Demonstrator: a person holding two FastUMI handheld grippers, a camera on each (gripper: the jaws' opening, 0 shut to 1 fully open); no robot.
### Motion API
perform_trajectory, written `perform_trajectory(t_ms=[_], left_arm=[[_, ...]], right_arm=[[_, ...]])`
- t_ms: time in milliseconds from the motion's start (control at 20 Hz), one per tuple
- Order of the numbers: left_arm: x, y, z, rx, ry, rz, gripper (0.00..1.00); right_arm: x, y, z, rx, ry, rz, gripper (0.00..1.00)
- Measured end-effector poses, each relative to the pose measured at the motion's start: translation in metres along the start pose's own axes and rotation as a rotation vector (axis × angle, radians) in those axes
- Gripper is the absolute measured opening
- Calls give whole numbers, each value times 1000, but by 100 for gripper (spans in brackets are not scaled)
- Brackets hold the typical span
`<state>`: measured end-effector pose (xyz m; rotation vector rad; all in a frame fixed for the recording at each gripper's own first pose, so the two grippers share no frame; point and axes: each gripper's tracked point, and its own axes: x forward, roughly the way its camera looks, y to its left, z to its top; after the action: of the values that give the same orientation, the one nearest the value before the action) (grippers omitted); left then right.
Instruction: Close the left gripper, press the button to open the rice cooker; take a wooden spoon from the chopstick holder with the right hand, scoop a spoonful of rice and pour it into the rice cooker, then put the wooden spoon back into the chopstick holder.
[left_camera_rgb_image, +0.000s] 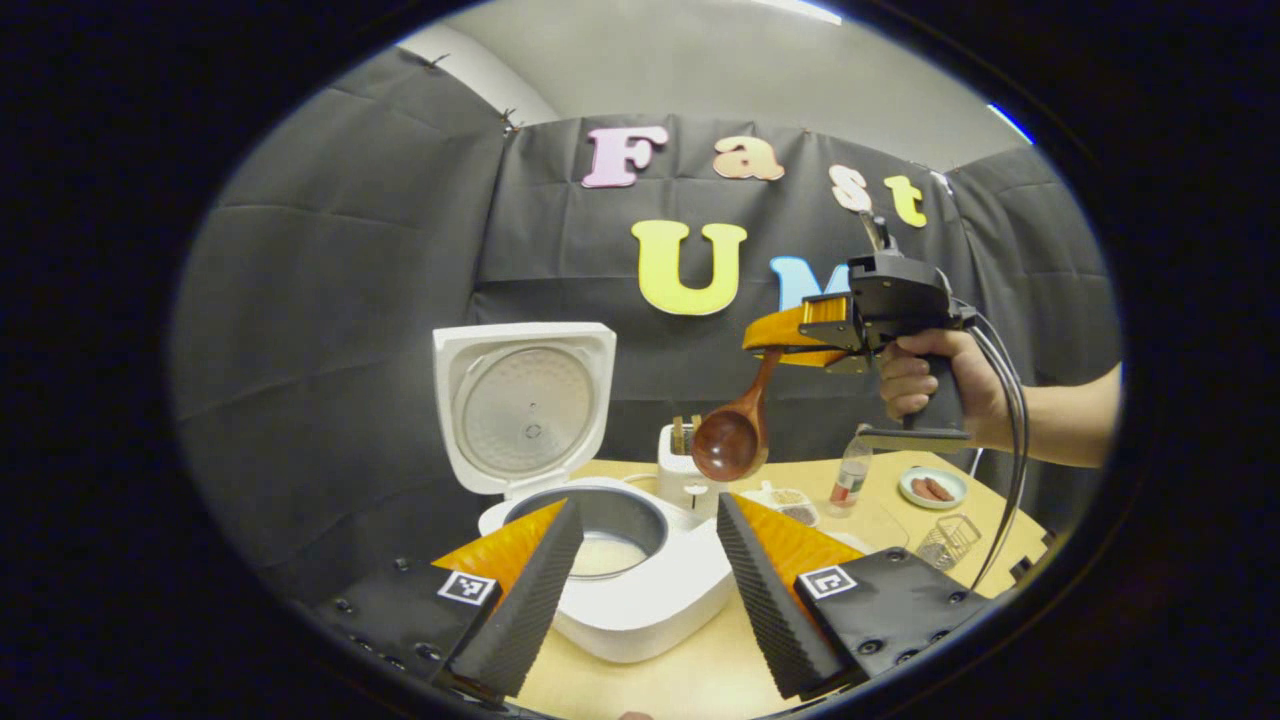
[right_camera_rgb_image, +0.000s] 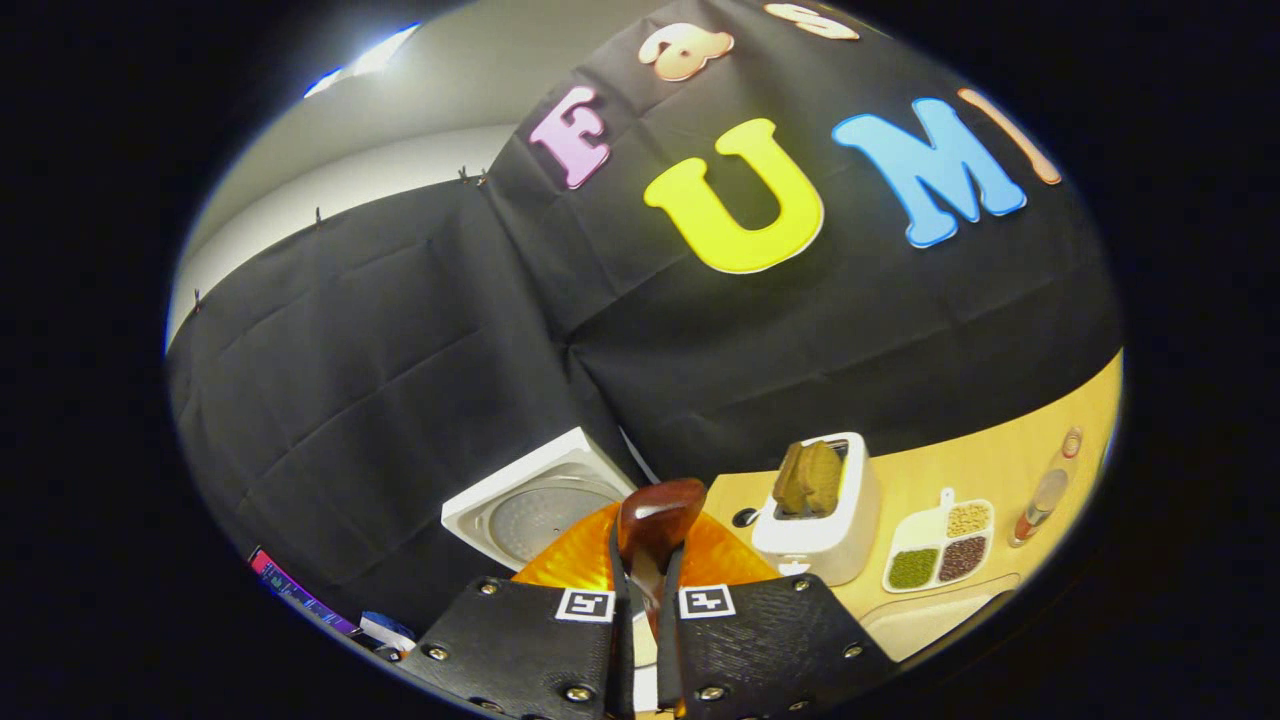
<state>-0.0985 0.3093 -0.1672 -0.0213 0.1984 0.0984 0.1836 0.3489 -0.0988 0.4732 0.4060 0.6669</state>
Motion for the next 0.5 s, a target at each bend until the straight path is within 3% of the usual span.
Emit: perform_trajectory(t_ms=[50,100,250,300,500], left_arm=[[3,-7,2,1,-2,-10,89],[5,-14,4,1,-5,-22,99],[11,-37,8,12,-6,-49,89],[12,-45,12,19,-10,-58,94],[13,-77,16,33,-16,-88,94]], right_arm=[[-11,-9,2,11,-6,-14,9],[-20,-19,4,9,-11,-33,9],[-51,-49,9,-9,-21,-94,9],[-59,-57,8,-4,-25,-105,9],[-94,-85,15,16,-48,-148,9]])
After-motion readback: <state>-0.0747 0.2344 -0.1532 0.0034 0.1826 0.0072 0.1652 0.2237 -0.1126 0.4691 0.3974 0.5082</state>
